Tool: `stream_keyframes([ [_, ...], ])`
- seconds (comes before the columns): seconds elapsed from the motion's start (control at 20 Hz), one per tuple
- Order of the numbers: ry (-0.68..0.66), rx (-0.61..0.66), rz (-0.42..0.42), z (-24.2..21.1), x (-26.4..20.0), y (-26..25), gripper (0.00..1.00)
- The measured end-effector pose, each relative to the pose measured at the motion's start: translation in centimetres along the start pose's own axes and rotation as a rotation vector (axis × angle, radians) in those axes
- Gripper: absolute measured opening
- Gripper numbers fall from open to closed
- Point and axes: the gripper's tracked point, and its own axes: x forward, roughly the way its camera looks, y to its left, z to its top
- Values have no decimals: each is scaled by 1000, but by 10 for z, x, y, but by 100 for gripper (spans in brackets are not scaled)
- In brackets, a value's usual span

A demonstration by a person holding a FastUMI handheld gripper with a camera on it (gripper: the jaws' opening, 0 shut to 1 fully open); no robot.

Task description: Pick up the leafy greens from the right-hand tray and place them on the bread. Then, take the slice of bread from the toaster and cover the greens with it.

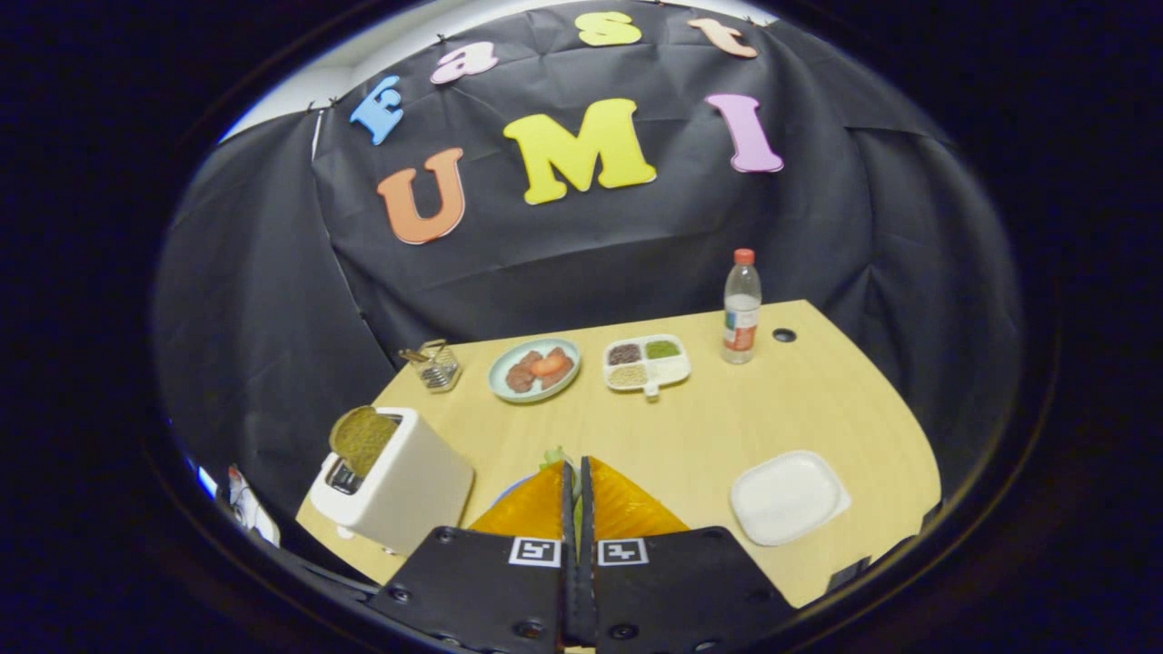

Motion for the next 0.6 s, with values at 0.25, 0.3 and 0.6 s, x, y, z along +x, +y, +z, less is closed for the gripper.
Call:
stream_keyframes([
  [0.25,57,29,52,-27,28,58,0],
  [0.3,67,40,57,-33,33,64,0],
  [0.6,124,93,83,-62,56,79,0],
])
